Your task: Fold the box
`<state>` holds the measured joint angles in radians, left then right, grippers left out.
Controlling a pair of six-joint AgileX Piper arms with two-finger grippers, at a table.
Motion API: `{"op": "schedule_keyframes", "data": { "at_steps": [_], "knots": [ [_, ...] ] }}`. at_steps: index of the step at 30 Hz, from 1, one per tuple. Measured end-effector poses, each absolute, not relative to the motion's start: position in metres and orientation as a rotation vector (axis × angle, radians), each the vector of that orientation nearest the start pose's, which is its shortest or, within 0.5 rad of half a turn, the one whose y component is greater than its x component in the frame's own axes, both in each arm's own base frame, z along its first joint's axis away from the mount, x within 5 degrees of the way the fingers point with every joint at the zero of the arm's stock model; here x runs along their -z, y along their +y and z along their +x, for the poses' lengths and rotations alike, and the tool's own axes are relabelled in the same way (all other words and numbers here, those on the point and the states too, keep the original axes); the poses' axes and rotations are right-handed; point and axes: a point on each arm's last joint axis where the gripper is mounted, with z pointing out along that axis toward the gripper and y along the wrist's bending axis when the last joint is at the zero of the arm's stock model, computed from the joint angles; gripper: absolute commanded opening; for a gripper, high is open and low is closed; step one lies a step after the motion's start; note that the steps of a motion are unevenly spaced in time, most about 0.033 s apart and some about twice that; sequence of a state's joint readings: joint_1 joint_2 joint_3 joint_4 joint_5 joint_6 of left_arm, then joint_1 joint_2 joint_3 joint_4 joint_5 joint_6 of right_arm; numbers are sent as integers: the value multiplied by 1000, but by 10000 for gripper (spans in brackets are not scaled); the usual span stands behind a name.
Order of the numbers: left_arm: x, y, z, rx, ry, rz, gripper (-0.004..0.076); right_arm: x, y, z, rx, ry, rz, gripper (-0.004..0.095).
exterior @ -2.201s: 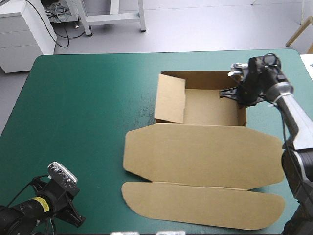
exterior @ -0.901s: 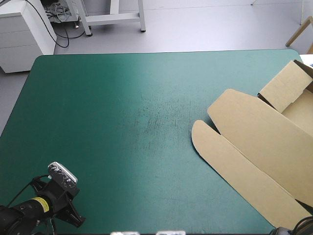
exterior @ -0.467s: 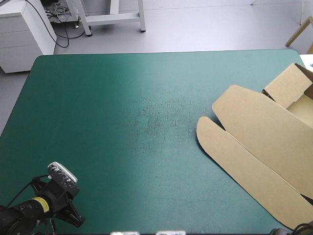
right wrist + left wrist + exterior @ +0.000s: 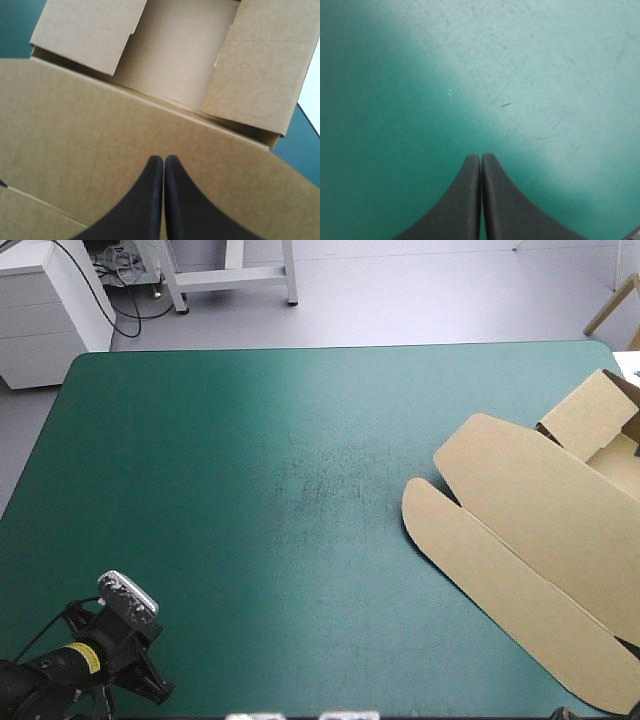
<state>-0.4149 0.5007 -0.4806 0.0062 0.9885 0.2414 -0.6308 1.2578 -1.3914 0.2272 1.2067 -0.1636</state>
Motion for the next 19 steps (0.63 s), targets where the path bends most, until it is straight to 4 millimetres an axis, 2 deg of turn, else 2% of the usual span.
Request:
{"op": "schedule_keyframes", "data": {
  "at_steps": [3, 10, 14, 19],
  "knots": [
    [-259, -30, 68, 65, 2360, 806, -10, -407, -96, 184, 45, 2417, 502, -12],
    [-259, -30, 68, 65, 2360, 806, -10, -388, -34, 141, -9, 2396, 230, -14],
    [-259, -30, 68, 65, 2360, 806, -10, -364, -16, 120, -52, 2427, 128, -14],
    [-259, -30, 69, 65, 2357, 805, -10, -334, -8, 102, -76, 2474, 93, -14]
  ]
}}
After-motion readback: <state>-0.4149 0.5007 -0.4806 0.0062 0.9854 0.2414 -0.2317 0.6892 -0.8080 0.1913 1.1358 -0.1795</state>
